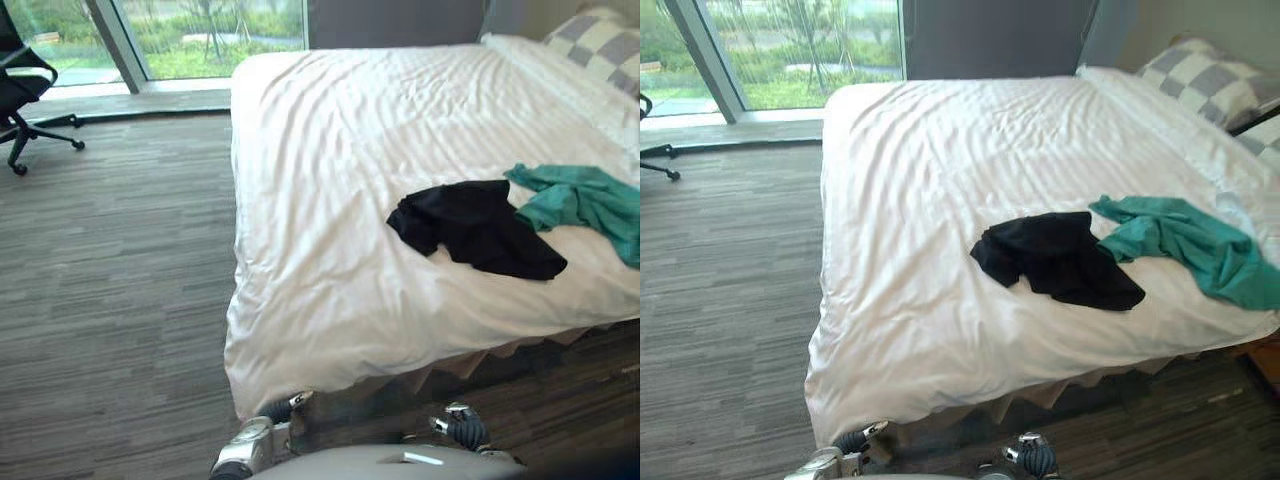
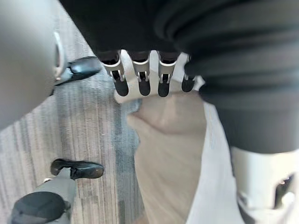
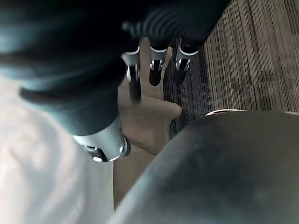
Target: Tidy the bed and pick cloth on bed and put in laundry
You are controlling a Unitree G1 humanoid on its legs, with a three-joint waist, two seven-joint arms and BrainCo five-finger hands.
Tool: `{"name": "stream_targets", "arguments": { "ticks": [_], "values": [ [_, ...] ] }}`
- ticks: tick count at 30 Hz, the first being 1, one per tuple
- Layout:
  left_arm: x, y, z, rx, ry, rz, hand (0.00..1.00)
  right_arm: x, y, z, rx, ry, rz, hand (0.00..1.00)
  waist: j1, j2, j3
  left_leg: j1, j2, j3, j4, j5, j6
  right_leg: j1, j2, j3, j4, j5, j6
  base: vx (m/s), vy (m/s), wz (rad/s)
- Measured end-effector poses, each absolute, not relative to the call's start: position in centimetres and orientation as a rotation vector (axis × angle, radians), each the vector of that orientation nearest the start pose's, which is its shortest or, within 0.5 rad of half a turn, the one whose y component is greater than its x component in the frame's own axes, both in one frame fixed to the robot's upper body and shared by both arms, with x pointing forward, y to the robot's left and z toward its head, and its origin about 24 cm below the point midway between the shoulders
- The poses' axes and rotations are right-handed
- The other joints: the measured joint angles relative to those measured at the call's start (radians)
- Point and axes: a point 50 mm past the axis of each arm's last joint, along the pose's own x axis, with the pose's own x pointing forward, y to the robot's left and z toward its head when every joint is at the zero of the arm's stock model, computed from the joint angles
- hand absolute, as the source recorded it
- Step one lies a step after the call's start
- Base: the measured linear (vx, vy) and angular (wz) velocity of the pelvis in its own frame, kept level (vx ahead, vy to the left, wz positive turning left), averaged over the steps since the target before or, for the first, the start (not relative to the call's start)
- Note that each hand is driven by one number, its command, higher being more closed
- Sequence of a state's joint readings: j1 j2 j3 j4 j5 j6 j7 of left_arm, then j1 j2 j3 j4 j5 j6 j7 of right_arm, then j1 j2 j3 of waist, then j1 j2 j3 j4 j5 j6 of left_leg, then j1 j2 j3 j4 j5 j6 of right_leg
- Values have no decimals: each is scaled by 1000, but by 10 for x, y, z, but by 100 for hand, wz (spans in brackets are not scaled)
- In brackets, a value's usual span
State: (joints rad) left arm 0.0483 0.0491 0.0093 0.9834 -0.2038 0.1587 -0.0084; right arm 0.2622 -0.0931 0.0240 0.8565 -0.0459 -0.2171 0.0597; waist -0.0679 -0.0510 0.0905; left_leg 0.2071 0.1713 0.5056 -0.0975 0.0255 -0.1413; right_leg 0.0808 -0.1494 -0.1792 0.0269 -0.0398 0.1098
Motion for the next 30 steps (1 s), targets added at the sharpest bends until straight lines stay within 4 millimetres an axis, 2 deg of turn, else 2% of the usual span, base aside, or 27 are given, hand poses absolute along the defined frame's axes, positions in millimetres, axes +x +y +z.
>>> {"name": "stream_targets", "arguments": {
  "ticks": [6, 7, 9, 11, 12, 13, 14, 15, 16, 17, 18, 19, 22, 23, 24, 25, 27, 28, 29, 30],
  "values": [
    [105, 170, -162, -125, 1175, 158, 0, 81, -196, -153, -69, 991, -31, 0, 2, 40, 3, 17, 0, -12, 7, 1, 0, 25, 8, 24, -25, 15, -3, -34, -16, -4],
    [105, 172, -162, -127, 1169, 173, 0, 81, -197, -153, -73, 1001, -35, 0, 3, 37, 3, 16, 1, -22, 26, -5, -2, 29, 7, 29, -25, 15, -4, -17, -12, -15],
    [107, 178, -161, -147, 1149, 214, 0, 84, -197, -155, -78, 1025, -42, 0, 15, 33, 9, -25, 16, -80, 151, -45, 9, 30, -1, 56, -17, 13, -8, 0, -46, -35],
    [106, 183, -160, -172, 1128, 248, 0, 91, -205, -155, -101, 1036, -51, 0, 34, 45, 23, -99, 60, -182, 378, -133, 34, 12, 12, 120, 9, 7, -18, -41, -30, -87],
    [101, 182, -161, -182, 1135, 241, 0, 96, -212, -153, -104, 1032, -69, 0, 45, 74, 23, -119, 76, -238, 440, -179, 44, 1, 29, 163, 14, 8, -18, -84, 47, -91],
    [97, 181, -163, -177, 1145, 230, 0, 97, -215, -152, -100, 1033, -80, 0, 48, 86, 20, -116, 77, -258, 446, -195, 44, -5, 33, 179, 13, 8, -12, -109, 154, -109],
    [93, 175, -164, -172, 1145, 213, 0, 96, -222, -153, -79, 1042, -122, 0, 51, 114, 18, -95, 77, -311, 422, -238, 33, -25, 52, 220, 12, 17, -1, -87, 175, -88],
    [95, 172, -164, -131, 1141, 174, 0, 98, -224, -153, -58, 1042, -145, 0, 44, 121, 17, -72, 70, -316, 361, -266, 25, -45, 60, 239, 13, 25, 12, -67, 176, -73],
    [96, 171, -164, -118, 1143, 157, 0, 98, -224, -153, -51, 1039, -151, 0, 39, 122, 17, -66, 67, -315, 338, -279, 17, -50, 61, 244, 14, 29, 18, -49, 130, -42],
    [100, 176, -163, -73, 1134, 124, 0, 97, -220, -154, -3, 1035, -184, 0, 29, 95, 23, -56, 39, -297, 300, -272, -3, -72, 41, 258, 24, 46, 29, -46, 138, -40],
    [103, 178, -162, -56, 1126, 106, 0, 96, -217, -155, 39, 1031, -210, 0, 28, 72, 34, -34, 12, -279, 277, -263, -1, -76, 21, 279, 24, 66, 36, -64, 147, -48],
    [104, 181, -162, -47, 1125, 95, 0, 92, -214, -156, 68, 1034, -226, 0, 24, 59, 33, -27, -6, -265, 262, -259, 4, -83, 6, 291, 24, 75, 43, -62, 122, -38],
    [103, 184, -162, -25, 1132, 70, 0, 82, -208, -160, 120, 1050, -258, 0, 20, 38, 19, -3, -34, -215, 218, -247, 20, -108, -17, 298, 23, 97, 31, -28, 110, -43],
    [102, 184, -162, -30, 1135, 64, 0, 82, -208, -160, 126, 1048, -261, 0, 19, 37, 19, 4, -34, -202, 211, -247, 22, -111, -15, 273, 22, 113, 21, -17, 40, -37],
    [102, 183, -162, -35, 1145, 60, 0, 82, -208, -159, 124, 1038, -256, 0, 14, 31, 13, 7, -33, -180, 208, -247, 23, -122, -2, 224, 22, 147, -4, -17, 37, -56],
    [102, 182, -162, -41, 1148, 58, 0, 81, -207, -159, 123, 1035, -251, 0, 14, 36, 14, 6, -25, -152, 203, -243, 28, -141, 14, 183, 15, 188, -34, -15, 26, -57],
    [101, 182, -163, -40, 1154, 56, 0, 91, -209, -157, 103, 1005, -229, 0, 25, 49, 25, 6, -12, -89, 201, -236, 39, -163, 28, 125, 4, 219, -67, -29, -18, -79],
    [101, 183, -163, -37, 1157, 54, 0, 95, -209, -155, 103, 991, -226, 0, 21, 44, 31, 21, -13, -62, 202, -237, 39, -199, 25, 90, 97, 168, -83, -25, -52, -69],
    [101, 183, -163, -36, 1157, 55, 0, 93, -209, -156, 105, 993, -227, 0, 16, 35, 35, 36, -25, -56, 205, -240, 36, -209, 25, 73, 134, 165, -88, -44, -29, -69],
    [103, 185, -162, -37, 1152, 63, 0, 88, -208, -157, 100, 1005, -223, 0, 13, 33, 44, 71, -35, -51, 205, -248, 57, -213, 31, 37, 168, 178, -105, -95, 11, -96]
  ]
}}
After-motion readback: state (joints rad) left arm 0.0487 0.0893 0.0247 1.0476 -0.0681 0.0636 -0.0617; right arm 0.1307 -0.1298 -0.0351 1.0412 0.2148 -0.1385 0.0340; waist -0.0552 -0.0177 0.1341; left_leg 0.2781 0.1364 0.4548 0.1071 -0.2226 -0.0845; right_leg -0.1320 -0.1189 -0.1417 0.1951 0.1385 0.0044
